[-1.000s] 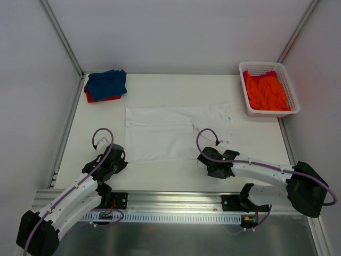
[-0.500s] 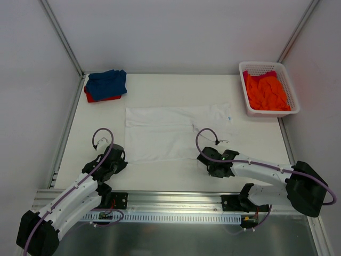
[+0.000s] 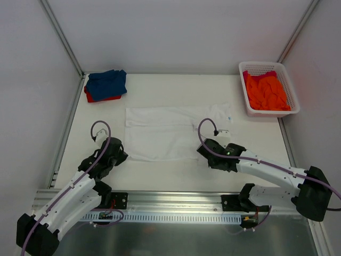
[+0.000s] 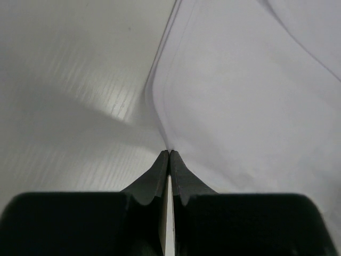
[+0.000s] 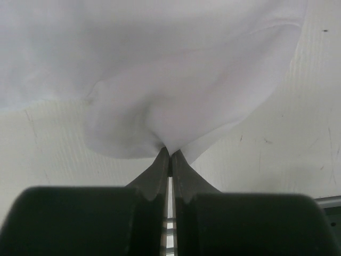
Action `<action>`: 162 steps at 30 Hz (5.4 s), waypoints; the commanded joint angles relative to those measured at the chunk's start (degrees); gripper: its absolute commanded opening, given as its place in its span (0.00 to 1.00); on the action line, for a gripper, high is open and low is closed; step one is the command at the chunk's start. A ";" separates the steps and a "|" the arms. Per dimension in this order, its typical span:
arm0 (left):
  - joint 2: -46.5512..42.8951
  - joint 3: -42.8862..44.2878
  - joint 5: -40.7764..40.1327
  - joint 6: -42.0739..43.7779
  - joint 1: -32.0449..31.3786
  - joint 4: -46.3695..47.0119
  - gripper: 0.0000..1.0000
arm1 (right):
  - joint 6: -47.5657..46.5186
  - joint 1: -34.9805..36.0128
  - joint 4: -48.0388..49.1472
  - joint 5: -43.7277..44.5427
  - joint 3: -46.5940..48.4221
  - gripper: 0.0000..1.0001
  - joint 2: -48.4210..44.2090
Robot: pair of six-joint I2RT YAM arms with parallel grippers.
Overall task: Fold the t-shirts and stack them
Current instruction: Fold the tshirt
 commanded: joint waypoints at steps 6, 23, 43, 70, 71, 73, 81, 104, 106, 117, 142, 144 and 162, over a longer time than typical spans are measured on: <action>2.77 7.63 -5.38 3.30 -0.60 -0.18 0.00 | -4.80 0.00 -4.36 5.55 5.94 0.00 -1.03; 10.86 16.42 -11.45 8.83 2.65 4.12 0.00 | -18.41 -10.19 -1.64 9.33 15.79 0.00 2.39; 23.86 21.52 -5.74 15.78 13.29 15.72 0.00 | -32.39 -24.69 9.61 3.80 25.98 0.00 13.72; 50.23 35.41 -0.99 18.59 19.18 26.72 0.00 | -39.08 -35.51 14.27 -2.80 49.00 0.00 40.27; 50.93 36.19 -0.90 18.68 19.18 26.72 0.00 | -39.08 -35.59 14.27 -2.97 49.53 0.00 40.89; 53.13 36.99 -0.64 18.77 19.27 26.72 0.00 | -39.17 -36.03 14.36 -3.32 50.76 0.00 42.73; 60.69 41.82 0.50 19.03 19.97 28.92 0.00 | -39.43 -37.35 14.27 -4.73 55.60 0.00 48.80; 69.57 49.03 1.56 20.00 21.02 29.00 0.00 | -39.17 -39.37 14.10 -7.63 63.07 0.01 58.29; 69.83 49.47 1.56 20.08 21.11 29.00 0.01 | -39.08 -39.29 14.10 -7.54 63.07 0.02 58.38; 69.40 50.62 0.24 22.19 21.20 28.92 0.93 | -39.43 -39.37 13.92 -7.28 62.46 0.38 56.81; 56.04 39.19 12.36 22.37 20.41 27.33 0.95 | -37.15 -30.24 8.38 -5.61 49.81 0.40 38.00; 56.73 38.49 14.03 22.46 19.71 27.33 0.94 | -35.66 -28.84 8.47 -6.04 46.92 0.40 37.03; 61.21 41.56 16.41 26.94 15.22 25.84 0.93 | -32.14 -25.58 9.44 -5.35 40.22 0.40 38.60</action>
